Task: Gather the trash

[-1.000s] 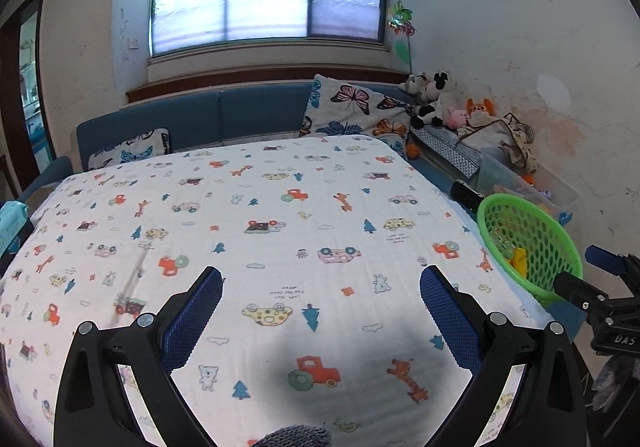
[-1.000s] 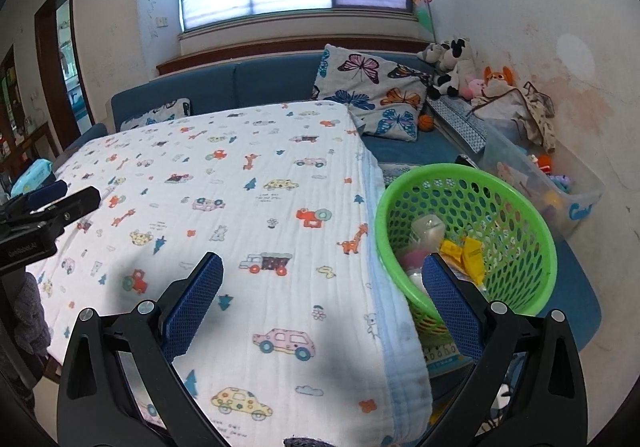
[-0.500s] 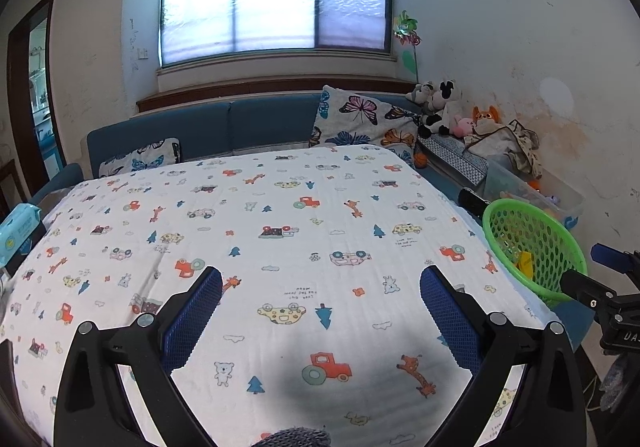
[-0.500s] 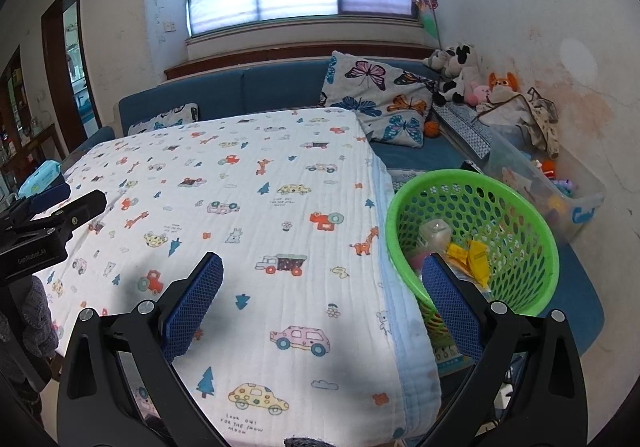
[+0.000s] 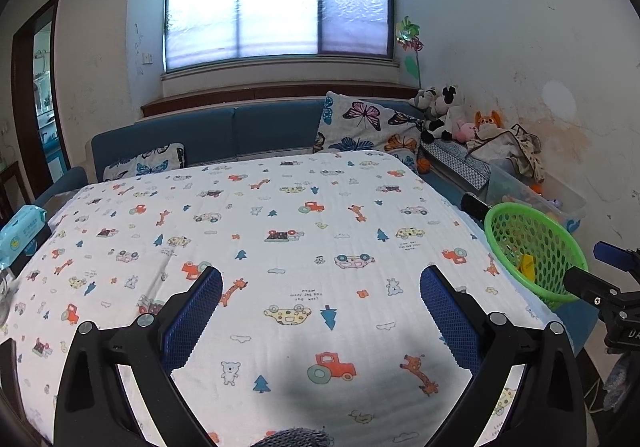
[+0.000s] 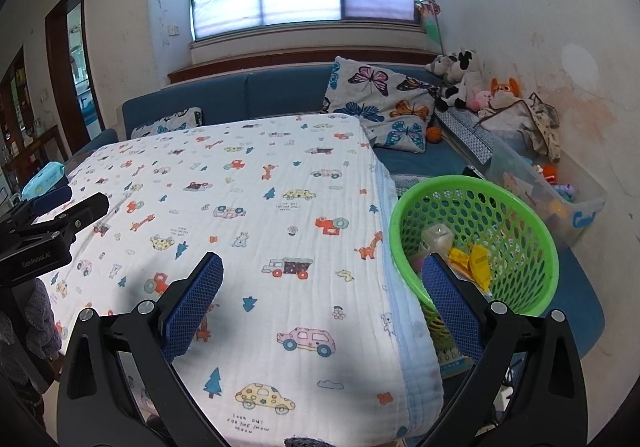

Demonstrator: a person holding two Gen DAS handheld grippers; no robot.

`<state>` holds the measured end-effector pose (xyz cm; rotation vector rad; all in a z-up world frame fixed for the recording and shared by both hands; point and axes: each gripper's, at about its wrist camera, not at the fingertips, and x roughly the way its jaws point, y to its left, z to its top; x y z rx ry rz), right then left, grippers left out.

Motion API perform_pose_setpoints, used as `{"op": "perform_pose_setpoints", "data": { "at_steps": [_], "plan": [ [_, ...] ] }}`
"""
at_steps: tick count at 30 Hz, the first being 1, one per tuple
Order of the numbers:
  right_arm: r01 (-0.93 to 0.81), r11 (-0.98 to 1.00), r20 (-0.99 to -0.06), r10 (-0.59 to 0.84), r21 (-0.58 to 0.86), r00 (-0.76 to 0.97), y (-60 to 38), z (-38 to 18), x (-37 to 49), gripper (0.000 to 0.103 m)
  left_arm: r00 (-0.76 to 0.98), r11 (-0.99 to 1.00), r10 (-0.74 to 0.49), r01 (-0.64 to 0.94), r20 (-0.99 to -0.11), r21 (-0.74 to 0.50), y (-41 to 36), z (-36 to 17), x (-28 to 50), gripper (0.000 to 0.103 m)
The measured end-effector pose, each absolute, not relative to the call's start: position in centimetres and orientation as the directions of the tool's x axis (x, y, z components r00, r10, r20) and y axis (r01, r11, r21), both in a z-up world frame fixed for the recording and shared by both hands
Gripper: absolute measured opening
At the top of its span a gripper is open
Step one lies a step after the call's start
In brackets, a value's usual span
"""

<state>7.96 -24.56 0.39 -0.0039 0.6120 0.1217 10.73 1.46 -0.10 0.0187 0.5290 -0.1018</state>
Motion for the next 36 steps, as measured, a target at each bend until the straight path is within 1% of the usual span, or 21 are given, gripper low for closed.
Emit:
{"op": "perform_pose_setpoints", "data": {
  "at_steps": [15,36],
  "plan": [
    [-0.118,0.992,-0.568,0.120,0.040,0.814,-24.60,0.78,7.86,0.099,0.868,0.995,-0.095,0.103,-0.487,-0.010,1.15,0.39,10.33,0.096],
    [-0.120,0.992,-0.567,0.123,0.043,0.814,-24.31,1.09,7.83,0.099,0.866,0.995,-0.094,0.102,-0.492,-0.011,1.01,0.32,10.27,0.096]
  ]
}}
